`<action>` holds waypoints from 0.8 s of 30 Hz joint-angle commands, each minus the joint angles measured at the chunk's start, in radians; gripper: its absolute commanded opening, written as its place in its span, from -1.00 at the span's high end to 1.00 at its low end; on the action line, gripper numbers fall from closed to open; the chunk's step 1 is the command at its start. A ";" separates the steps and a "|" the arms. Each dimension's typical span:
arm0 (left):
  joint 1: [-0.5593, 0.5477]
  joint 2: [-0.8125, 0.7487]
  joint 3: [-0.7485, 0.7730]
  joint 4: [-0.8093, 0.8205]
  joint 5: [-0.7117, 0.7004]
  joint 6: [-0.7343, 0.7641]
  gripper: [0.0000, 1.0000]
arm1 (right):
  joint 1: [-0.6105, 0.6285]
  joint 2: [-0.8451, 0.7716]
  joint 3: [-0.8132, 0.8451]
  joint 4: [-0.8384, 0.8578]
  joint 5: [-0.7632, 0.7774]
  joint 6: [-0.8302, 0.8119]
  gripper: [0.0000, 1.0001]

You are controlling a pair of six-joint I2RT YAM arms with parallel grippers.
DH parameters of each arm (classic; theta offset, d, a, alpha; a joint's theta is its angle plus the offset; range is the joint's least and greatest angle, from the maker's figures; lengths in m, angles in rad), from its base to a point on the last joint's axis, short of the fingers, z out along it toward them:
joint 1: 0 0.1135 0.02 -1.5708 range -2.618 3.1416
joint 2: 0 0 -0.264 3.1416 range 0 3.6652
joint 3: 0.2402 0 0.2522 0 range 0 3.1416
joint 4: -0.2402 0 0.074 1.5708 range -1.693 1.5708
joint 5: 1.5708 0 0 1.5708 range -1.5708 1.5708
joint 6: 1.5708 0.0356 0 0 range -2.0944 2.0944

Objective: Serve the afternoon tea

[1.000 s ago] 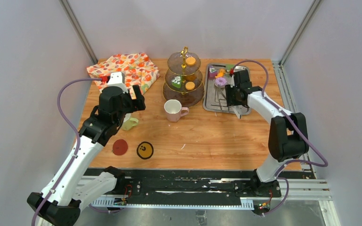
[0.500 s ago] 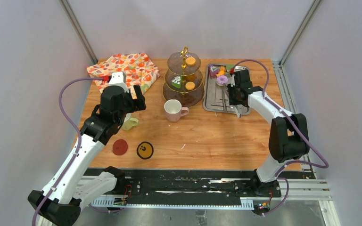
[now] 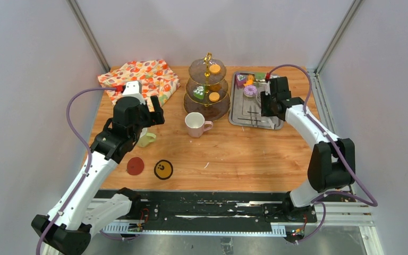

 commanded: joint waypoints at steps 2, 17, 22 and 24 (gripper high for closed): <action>-0.004 -0.002 0.008 0.022 -0.011 0.007 -0.89 | -0.050 0.008 0.090 -0.051 -0.050 0.063 0.33; -0.003 -0.001 0.003 0.025 -0.016 0.011 -0.89 | -0.105 0.171 0.304 -0.078 -0.149 0.130 0.24; -0.005 0.002 0.005 0.027 -0.021 0.018 -0.89 | -0.114 0.233 0.361 -0.091 -0.154 0.127 0.23; -0.004 0.002 0.006 0.025 -0.023 0.021 -0.89 | -0.119 0.250 0.372 -0.100 -0.157 0.126 0.23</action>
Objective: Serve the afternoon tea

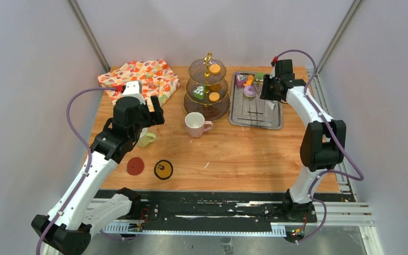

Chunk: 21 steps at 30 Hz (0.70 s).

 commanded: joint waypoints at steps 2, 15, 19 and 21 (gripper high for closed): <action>-0.004 0.003 0.006 0.026 -0.026 0.019 -0.89 | -0.027 0.035 0.059 -0.030 -0.026 0.008 0.22; -0.004 0.019 0.003 0.038 -0.020 0.018 -0.89 | -0.084 0.089 0.053 -0.038 -0.155 0.044 0.28; -0.003 0.010 0.002 0.034 -0.028 0.020 -0.89 | -0.096 0.095 0.049 -0.038 -0.204 0.059 0.63; -0.003 0.005 0.000 0.032 -0.032 0.022 -0.89 | -0.096 0.082 0.041 -0.039 -0.200 0.058 0.79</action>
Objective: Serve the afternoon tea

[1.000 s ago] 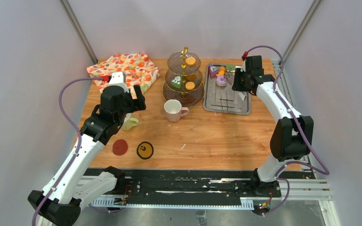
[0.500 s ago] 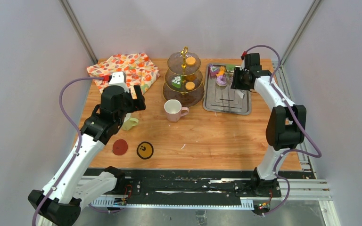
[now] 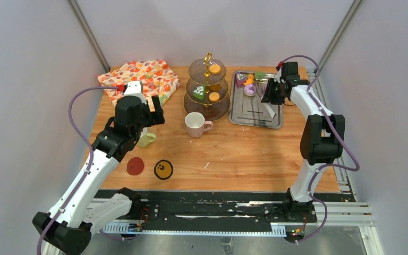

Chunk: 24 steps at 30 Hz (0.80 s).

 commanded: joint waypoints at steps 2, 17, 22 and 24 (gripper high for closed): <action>-0.003 -0.017 -0.001 0.029 -0.025 0.012 -0.89 | -0.015 -0.031 0.003 -0.007 -0.032 0.017 0.97; -0.004 -0.023 -0.006 0.030 -0.019 0.012 -0.89 | -0.015 -0.252 -0.130 -0.036 0.051 0.004 0.99; -0.005 -0.037 -0.012 0.025 -0.018 0.010 -0.89 | -0.015 -0.309 -0.184 -0.044 0.049 -0.003 0.99; -0.004 -0.039 -0.014 0.025 -0.018 0.010 -0.89 | -0.015 -0.328 -0.206 -0.043 0.045 0.001 0.99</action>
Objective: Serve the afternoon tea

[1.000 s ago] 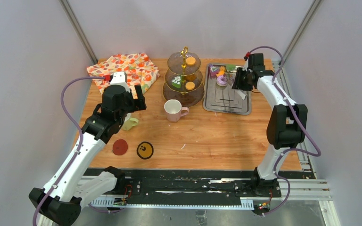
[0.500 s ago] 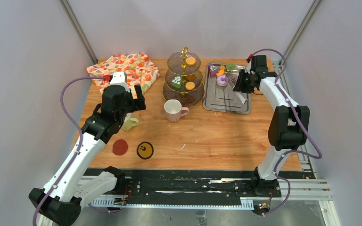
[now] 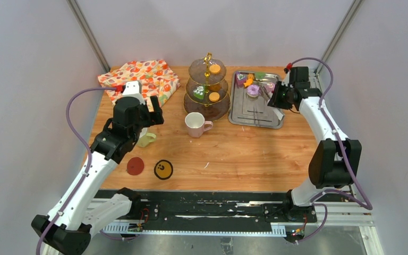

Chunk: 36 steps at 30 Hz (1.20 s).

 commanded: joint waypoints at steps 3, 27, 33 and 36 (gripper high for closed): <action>-0.004 -0.022 -0.010 0.024 -0.004 0.006 -0.89 | -0.013 -0.047 -0.054 -0.015 0.007 -0.015 0.98; -0.004 -0.019 -0.008 0.027 -0.013 0.001 -0.89 | -0.076 0.142 0.064 0.116 -0.116 0.125 0.13; -0.004 -0.014 -0.002 0.026 -0.025 0.011 -0.89 | -0.079 0.186 0.095 0.127 -0.123 0.143 0.13; -0.005 -0.003 0.000 0.027 -0.021 0.012 -0.89 | -0.086 0.195 0.090 0.136 -0.141 0.155 0.13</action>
